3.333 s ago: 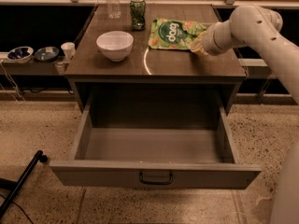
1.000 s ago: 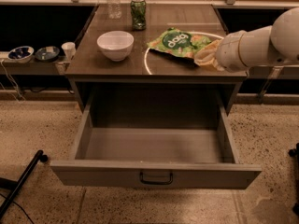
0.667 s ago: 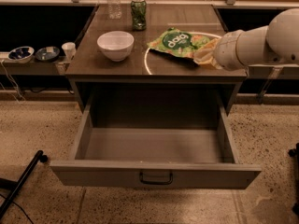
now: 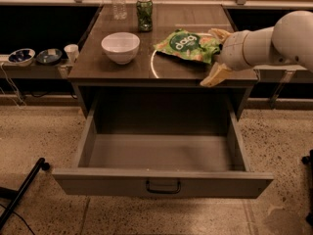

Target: Place green rice chip bag into top drawer

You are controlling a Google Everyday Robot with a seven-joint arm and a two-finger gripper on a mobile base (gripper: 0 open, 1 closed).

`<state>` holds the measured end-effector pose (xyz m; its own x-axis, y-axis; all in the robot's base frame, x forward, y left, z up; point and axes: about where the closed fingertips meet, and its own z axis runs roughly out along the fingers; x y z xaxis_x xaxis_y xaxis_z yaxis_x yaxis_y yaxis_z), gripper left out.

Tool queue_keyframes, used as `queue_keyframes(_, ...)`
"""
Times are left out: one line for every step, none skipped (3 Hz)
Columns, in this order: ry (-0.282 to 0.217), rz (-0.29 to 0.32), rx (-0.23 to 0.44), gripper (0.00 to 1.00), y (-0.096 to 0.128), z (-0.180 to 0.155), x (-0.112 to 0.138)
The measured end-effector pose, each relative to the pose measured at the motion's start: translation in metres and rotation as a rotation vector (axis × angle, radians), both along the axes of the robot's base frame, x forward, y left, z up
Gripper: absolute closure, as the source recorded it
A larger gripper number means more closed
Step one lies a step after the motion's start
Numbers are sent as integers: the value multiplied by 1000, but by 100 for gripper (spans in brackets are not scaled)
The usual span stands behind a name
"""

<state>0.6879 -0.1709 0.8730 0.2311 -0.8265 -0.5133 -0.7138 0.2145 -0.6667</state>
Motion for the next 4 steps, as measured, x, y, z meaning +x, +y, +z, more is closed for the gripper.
queue_keyframes(-38,33,-28,34,-1,1,8)
queue_keyframes(-45,40,-34,35,-2,-2,21)
queue_keyframes(-51,39,-31,35,-5,-5,31)
queue_keyframes(-54,31,-27,43,-8,-13,48)
